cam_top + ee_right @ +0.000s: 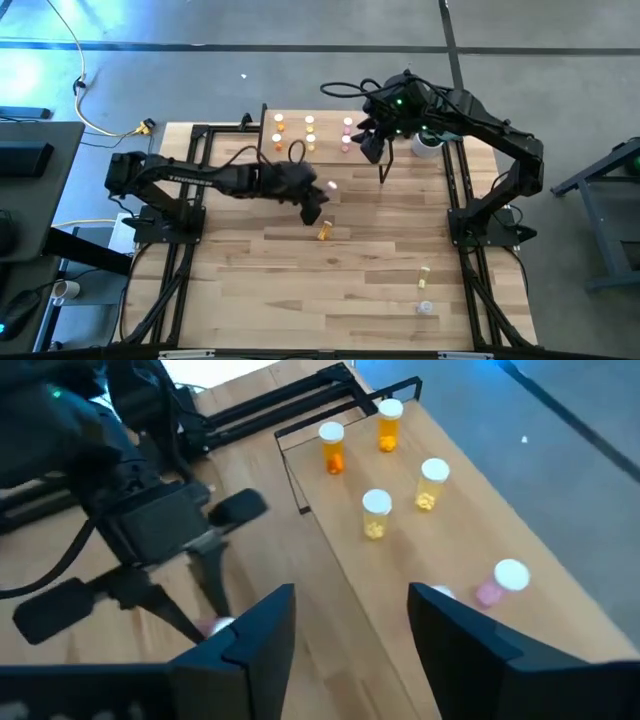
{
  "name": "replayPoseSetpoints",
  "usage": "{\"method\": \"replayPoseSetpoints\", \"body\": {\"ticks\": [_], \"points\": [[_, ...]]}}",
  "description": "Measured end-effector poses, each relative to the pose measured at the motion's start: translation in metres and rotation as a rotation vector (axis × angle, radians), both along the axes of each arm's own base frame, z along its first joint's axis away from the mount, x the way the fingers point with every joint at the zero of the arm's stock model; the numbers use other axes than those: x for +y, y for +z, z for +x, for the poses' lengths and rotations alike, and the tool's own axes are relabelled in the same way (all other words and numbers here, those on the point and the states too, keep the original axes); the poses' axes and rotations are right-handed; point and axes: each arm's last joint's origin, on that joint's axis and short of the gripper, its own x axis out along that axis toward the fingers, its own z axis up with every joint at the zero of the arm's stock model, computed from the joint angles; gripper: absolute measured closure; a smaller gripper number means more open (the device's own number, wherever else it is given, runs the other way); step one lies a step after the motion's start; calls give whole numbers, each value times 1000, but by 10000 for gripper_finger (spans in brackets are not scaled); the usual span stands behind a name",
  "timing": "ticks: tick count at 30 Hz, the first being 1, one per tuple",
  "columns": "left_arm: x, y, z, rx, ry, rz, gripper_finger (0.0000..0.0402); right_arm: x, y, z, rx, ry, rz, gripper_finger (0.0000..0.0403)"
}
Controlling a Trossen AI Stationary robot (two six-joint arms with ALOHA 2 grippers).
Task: Pick and place medicine bottles onto shelf by color
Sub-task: Put the pink pill bottle on the shelf aligned with other pink pill bottles
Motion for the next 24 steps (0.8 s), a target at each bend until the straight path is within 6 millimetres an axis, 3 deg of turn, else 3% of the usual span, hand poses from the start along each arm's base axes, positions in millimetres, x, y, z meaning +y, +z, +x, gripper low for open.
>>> {"method": "replayPoseSetpoints", "body": {"ticks": [11,16,24], "points": [[26,33,8,-183,-82,232,310,2,5,5,-109,31,136,206],[27,44,10,-265,-106,347,310,5,6,6,-112,188,104,206],[27,52,12,-320,-136,466,310,18,10,12,-150,299,36,206]]}}
